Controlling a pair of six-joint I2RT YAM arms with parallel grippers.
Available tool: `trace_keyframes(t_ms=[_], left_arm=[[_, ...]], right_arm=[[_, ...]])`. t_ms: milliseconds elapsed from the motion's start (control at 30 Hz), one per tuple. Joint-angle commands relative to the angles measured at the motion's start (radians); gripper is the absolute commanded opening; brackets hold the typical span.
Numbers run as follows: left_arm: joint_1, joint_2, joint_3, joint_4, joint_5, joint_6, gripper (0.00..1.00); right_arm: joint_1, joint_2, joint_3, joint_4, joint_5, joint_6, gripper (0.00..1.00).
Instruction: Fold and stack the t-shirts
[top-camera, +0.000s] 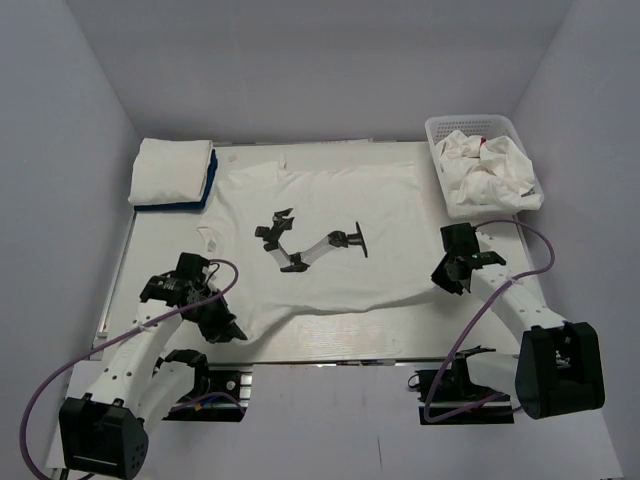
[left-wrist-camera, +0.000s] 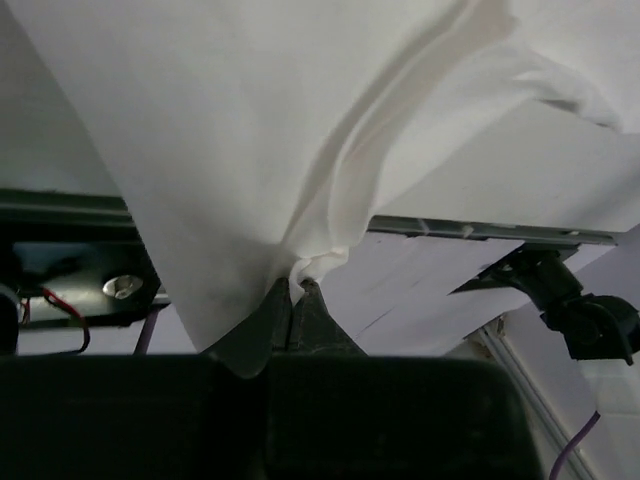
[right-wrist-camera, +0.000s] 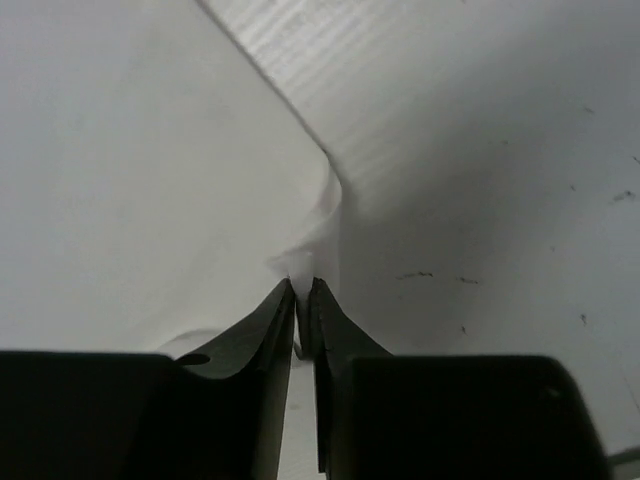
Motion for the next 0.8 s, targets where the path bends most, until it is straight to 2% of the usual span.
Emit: trace_keyframes(t_ms=[0,67,100,133,167,200,267,333,433,467,500,567,600,667,733,767], left_arm=[[-0.002,-0.016,-0.030,-0.070,0.034,-0.039,0.08],[-0.002,-0.028,-0.030,-0.109,0.047,-0.039,0.38],[-0.002,-0.028,-0.001,-0.127,0.047,-0.020,0.66],[-0.002,-0.028,0.010,-0.139,0.056,-0.011,0.98],[-0.002,-0.028,0.022,-0.150,0.056,-0.011,1.00],[-0.002,-0.017,0.047,-0.159,0.056,-0.011,1.00],[-0.002,0.039,0.077,-0.120,0.065,0.012,1.00],[-0.002,0.104,0.171,-0.084,0.030,0.042,1.00],[-0.002,0.260,0.355,-0.026,-0.059,0.090,1.00],[-0.002,0.295,0.401,-0.012,-0.111,0.112,1.00],[-0.002,0.350,0.468,0.044,-0.164,0.121,1.00],[0.010,0.403,0.517,0.110,-0.188,0.112,1.00],[0.019,0.431,0.518,0.200,-0.188,0.112,1.00],[0.019,0.528,0.538,0.273,-0.212,0.093,1.00],[0.019,0.610,0.571,0.364,-0.263,0.093,1.00],[0.019,0.700,0.614,0.383,-0.278,0.080,1.00]], right_arm=[[-0.005,-0.015,-0.019,-0.151,0.077,0.122,0.19],[-0.005,-0.023,-0.014,-0.217,0.089,0.196,0.27],[-0.006,-0.030,-0.007,-0.232,0.096,0.219,0.44],[-0.003,-0.044,-0.001,-0.265,0.118,0.230,0.56],[-0.006,-0.049,0.004,-0.278,0.132,0.245,0.69],[-0.006,-0.059,0.028,-0.284,0.142,0.241,0.89],[-0.005,-0.072,0.070,-0.289,0.172,0.233,0.90],[0.000,-0.079,0.129,-0.255,0.162,0.202,0.90],[0.002,-0.086,0.166,-0.137,0.062,0.055,0.90],[0.005,-0.087,0.182,-0.111,-0.014,0.035,0.90],[0.009,-0.087,0.179,-0.012,-0.045,-0.009,0.90],[0.018,-0.075,0.171,0.088,-0.093,-0.074,0.90],[0.025,-0.060,0.170,0.148,-0.178,-0.136,0.90],[0.047,0.012,0.185,0.197,-0.267,-0.152,0.90],[0.077,0.061,0.229,0.243,-0.283,-0.206,0.90],[0.090,0.157,0.293,0.243,-0.282,-0.212,0.90]])
